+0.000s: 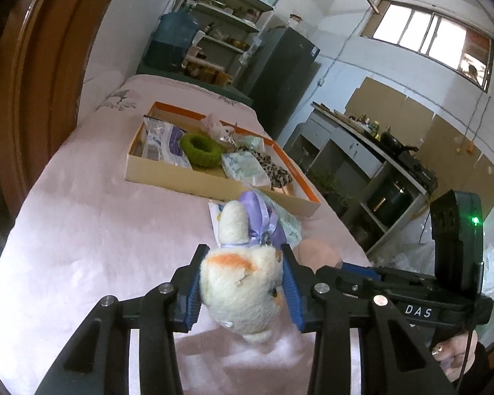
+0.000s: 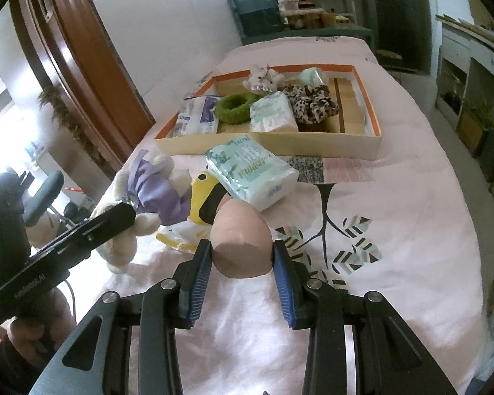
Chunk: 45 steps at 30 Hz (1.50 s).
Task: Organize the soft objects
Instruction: 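Carry the plush cat and pink ball over the tray with both tools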
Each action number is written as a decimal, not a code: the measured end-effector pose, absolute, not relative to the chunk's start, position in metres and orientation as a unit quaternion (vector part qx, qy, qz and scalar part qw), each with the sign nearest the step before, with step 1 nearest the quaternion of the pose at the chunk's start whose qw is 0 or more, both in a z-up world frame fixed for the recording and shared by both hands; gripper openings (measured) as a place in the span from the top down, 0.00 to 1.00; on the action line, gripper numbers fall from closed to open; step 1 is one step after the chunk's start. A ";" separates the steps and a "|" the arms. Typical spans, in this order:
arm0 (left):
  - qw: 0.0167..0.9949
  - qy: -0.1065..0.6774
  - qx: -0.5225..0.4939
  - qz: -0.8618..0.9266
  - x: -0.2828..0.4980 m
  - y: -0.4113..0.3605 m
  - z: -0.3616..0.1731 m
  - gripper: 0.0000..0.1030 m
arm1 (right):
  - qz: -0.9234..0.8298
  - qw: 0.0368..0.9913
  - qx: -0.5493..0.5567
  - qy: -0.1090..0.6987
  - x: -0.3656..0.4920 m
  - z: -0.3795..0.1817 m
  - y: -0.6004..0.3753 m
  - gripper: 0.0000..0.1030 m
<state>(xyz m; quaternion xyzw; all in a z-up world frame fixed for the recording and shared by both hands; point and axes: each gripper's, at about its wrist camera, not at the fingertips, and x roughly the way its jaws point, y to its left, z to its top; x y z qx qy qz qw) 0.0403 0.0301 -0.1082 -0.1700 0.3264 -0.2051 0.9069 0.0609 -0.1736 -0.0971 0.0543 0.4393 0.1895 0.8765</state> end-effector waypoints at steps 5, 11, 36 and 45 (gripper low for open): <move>0.907 0.321 -0.181 -0.202 0.043 0.035 -0.102 0.59 | 0.193 0.879 0.052 0.432 0.060 -0.090 -0.172 0.63; 0.910 0.313 -0.182 -0.201 0.045 0.037 -0.092 0.59 | 0.201 0.883 0.048 0.421 0.061 -0.078 -0.170 0.63; 0.930 0.268 -0.160 -0.197 0.075 0.035 -0.041 0.59 | 0.215 0.899 0.034 0.379 0.088 -0.037 -0.167 0.63; 0.930 0.263 -0.160 -0.203 0.091 0.031 -0.033 0.59 | 0.213 0.905 0.037 0.365 0.106 -0.024 -0.170 0.63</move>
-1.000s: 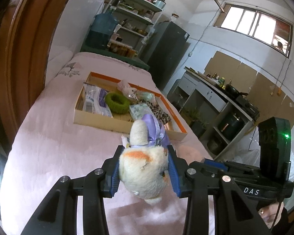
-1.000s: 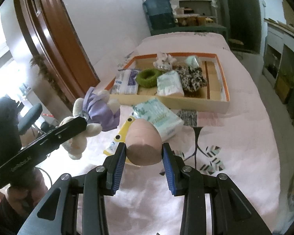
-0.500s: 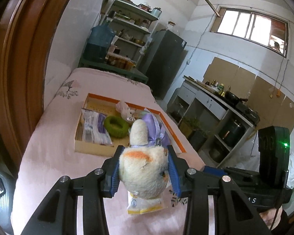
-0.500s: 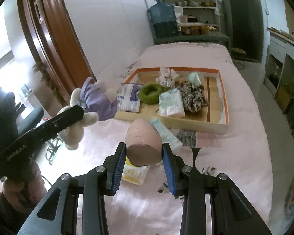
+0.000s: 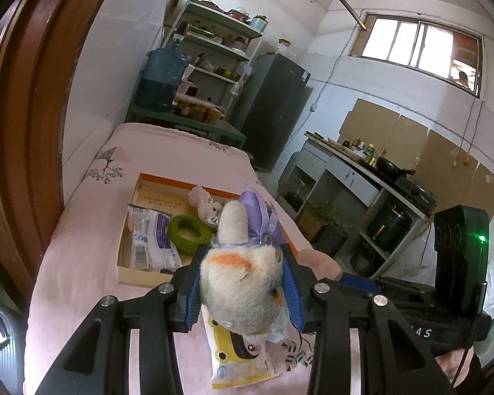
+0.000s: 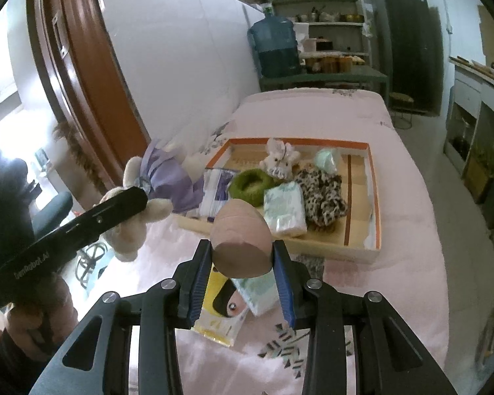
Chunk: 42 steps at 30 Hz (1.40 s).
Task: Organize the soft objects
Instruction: 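Carry the plush cat and pink ball over the tray with both tools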
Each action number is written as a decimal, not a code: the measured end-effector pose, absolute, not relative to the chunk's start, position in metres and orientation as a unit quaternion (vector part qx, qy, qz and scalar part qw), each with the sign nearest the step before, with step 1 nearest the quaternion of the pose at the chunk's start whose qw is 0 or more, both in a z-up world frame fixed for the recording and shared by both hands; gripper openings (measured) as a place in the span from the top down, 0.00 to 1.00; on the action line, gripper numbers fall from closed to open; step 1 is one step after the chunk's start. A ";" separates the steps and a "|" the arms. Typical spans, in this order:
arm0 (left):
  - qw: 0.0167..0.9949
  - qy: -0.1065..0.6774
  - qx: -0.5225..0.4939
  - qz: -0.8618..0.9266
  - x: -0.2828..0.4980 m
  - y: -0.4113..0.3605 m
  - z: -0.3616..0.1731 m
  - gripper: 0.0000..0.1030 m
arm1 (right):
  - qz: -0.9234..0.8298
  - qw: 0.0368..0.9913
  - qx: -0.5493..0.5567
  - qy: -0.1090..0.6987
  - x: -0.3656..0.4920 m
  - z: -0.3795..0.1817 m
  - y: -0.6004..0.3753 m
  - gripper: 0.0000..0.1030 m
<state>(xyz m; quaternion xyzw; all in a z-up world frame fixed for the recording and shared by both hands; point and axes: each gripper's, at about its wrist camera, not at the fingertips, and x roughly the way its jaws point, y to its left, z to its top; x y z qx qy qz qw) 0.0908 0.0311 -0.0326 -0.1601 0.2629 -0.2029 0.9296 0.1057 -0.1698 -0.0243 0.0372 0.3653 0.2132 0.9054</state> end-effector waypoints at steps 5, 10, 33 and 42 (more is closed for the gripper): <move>0.930 0.259 -0.166 -0.202 0.098 0.032 -0.030 0.59 | 0.209 0.909 0.047 0.357 0.116 -0.017 -0.175 0.63; 0.930 0.258 -0.168 -0.202 0.107 0.030 -0.028 0.59 | 0.206 0.911 0.051 0.354 0.127 -0.014 -0.178 0.63; 0.925 0.267 -0.203 -0.181 0.161 0.033 -0.036 0.59 | 0.185 0.911 0.076 0.360 0.184 -0.024 -0.198 0.63; 0.926 0.273 -0.201 -0.164 0.194 0.035 -0.038 0.59 | 0.190 0.909 0.071 0.364 0.210 -0.029 -0.197 0.63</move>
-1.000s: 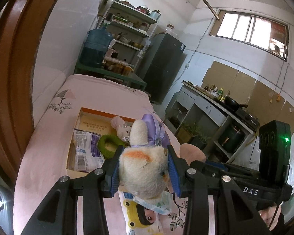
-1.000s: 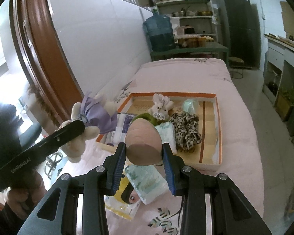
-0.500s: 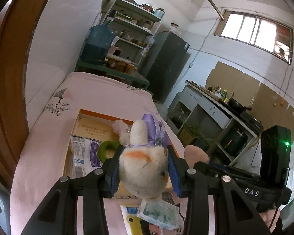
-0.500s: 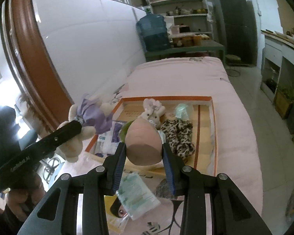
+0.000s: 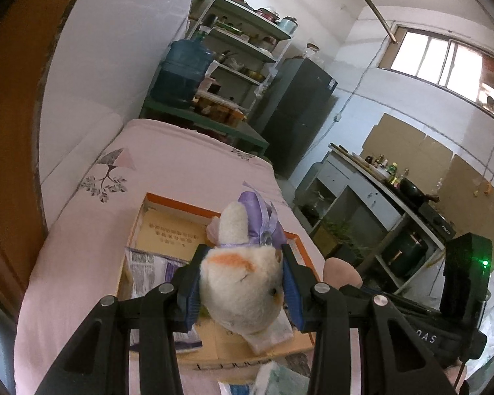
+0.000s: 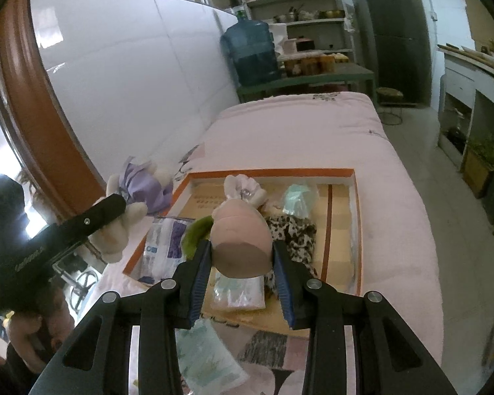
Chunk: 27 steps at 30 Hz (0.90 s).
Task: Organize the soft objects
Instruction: 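Carry the plush cat and pink ball over the tray with both tools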
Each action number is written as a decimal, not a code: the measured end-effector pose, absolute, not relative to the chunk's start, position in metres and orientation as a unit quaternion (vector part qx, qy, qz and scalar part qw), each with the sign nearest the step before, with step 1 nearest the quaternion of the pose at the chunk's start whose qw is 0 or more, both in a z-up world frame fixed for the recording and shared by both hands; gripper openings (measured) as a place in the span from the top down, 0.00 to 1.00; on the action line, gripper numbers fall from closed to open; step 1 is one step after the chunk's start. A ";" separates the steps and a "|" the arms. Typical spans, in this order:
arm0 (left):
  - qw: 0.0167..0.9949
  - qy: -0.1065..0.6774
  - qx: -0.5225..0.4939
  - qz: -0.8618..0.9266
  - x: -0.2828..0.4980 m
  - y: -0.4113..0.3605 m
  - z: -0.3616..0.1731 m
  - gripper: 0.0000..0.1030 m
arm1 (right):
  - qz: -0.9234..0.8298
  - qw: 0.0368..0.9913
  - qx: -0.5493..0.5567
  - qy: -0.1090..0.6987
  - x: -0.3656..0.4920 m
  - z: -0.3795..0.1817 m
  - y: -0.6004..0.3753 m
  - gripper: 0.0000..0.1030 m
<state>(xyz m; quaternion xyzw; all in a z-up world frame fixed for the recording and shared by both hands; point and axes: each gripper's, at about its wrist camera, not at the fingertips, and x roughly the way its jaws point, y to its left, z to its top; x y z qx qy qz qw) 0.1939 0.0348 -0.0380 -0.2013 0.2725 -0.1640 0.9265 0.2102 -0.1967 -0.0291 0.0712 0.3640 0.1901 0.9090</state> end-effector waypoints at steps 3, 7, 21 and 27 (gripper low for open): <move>0.928 0.275 -0.198 -0.156 0.204 0.036 -0.038 0.59 | 0.192 0.909 0.067 0.363 0.218 -0.030 -0.194 0.63; 0.930 0.278 -0.188 -0.148 0.218 0.036 -0.037 0.59 | 0.196 0.909 0.061 0.361 0.229 -0.029 -0.190 0.63; 0.931 0.296 -0.174 -0.126 0.247 0.032 -0.044 0.59 | 0.204 0.906 0.052 0.367 0.259 -0.038 -0.181 0.63; 0.935 0.307 -0.148 -0.097 0.259 0.029 -0.049 0.59 | 0.203 0.904 0.047 0.374 0.272 -0.046 -0.178 0.63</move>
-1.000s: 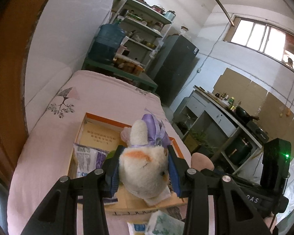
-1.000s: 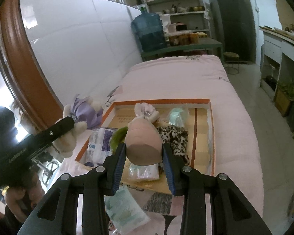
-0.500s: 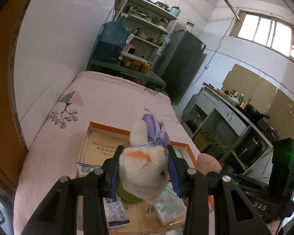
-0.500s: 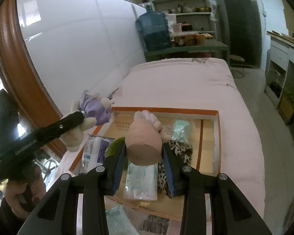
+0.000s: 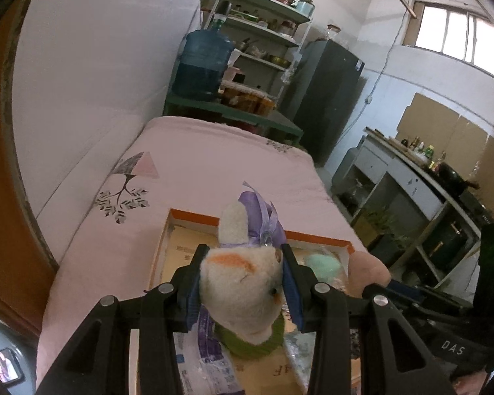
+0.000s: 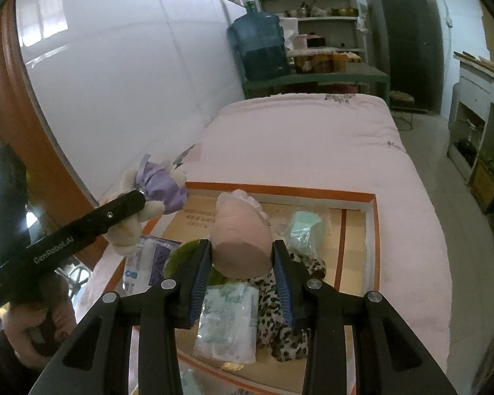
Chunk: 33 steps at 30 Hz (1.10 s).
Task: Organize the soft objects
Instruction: 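Carry the plush cat and pink ball over the tray with both tools, then open the left tool to drop the cat while the right tool releases the ball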
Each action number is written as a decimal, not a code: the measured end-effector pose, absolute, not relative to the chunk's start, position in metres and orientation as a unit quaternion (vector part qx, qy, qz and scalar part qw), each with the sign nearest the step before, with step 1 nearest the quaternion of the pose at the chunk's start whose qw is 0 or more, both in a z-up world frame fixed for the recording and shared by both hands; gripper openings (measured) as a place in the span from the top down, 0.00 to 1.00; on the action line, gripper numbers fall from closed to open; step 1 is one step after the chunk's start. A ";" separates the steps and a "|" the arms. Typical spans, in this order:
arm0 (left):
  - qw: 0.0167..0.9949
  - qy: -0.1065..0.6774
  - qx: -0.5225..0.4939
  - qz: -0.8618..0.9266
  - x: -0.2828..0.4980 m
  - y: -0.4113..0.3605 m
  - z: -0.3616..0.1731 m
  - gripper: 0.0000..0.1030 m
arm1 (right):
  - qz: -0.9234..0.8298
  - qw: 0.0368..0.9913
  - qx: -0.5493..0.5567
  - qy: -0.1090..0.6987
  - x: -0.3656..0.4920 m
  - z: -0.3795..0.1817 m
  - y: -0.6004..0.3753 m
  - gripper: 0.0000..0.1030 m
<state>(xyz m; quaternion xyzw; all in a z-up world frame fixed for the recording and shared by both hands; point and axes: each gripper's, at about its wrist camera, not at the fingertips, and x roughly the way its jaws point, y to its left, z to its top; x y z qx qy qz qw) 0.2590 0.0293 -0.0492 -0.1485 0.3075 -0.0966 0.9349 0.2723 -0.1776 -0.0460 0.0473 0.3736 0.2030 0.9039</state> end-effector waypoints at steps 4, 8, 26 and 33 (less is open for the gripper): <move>0.934 0.316 -0.144 -0.088 0.267 0.030 -0.055 0.59 | 0.204 0.902 0.044 0.378 0.280 -0.051 -0.176 0.63; 0.933 0.321 -0.140 -0.083 0.273 0.031 -0.059 0.59 | 0.204 0.901 0.039 0.381 0.288 -0.055 -0.173 0.63; 0.920 0.358 -0.138 -0.075 0.296 0.033 -0.092 0.59 | 0.198 0.889 0.026 0.413 0.305 -0.089 -0.164 0.63; 0.916 0.370 -0.137 -0.073 0.299 0.030 -0.101 0.58 | 0.199 0.884 0.027 0.421 0.308 -0.096 -0.163 0.61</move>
